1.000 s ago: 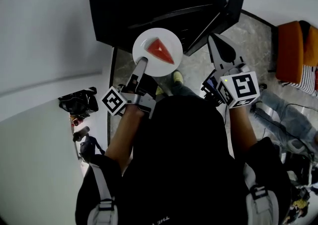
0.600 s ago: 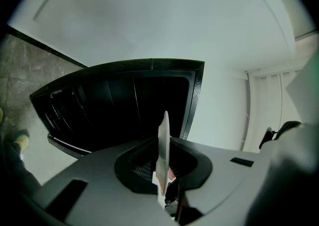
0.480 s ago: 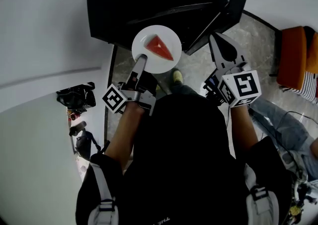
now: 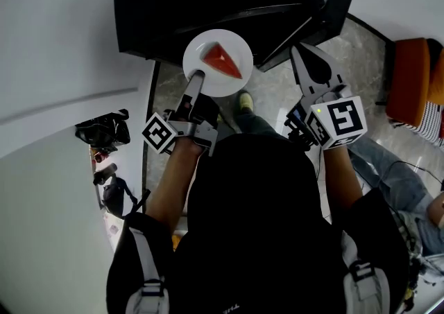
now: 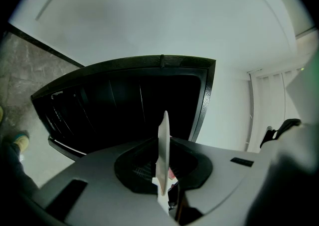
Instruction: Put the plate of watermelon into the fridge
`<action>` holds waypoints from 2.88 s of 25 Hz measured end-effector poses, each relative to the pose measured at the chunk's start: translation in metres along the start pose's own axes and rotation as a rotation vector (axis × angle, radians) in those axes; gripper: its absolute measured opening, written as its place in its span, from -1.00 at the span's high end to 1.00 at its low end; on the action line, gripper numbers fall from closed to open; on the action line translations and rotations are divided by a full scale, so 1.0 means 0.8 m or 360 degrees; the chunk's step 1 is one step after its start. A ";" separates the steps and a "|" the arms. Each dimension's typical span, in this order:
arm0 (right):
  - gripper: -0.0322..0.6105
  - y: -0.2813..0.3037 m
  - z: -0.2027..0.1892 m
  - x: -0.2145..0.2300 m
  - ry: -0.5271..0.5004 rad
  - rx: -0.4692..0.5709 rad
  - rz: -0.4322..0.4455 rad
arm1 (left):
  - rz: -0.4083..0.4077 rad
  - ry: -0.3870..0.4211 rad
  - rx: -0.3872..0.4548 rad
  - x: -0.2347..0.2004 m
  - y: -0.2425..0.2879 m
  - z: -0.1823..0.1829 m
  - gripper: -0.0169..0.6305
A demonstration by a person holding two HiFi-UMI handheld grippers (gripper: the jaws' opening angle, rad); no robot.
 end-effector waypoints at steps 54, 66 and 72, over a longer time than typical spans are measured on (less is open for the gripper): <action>0.87 -0.028 0.032 -0.092 0.0016 -0.0419 -0.0044 | 0.0177 -0.0313 0.0053 -0.043 0.020 -0.018 0.82; 0.87 -0.002 -0.006 -0.018 0.0063 -0.0413 -0.0030 | 0.0304 -0.0306 0.0151 -0.126 0.087 -0.038 0.82; 0.87 -0.003 -0.006 -0.011 0.0056 -0.0422 -0.0048 | 0.0323 -0.0290 0.0177 -0.137 0.094 -0.034 0.82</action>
Point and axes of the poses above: the fingertips, and each gripper's own axes: y forward along the fingers, x to its right, z out of its top, the point moved 7 cm from there along -y, backward along the fingers, and after that the axes turned 6 degrees about y, right-handed, at the moved point
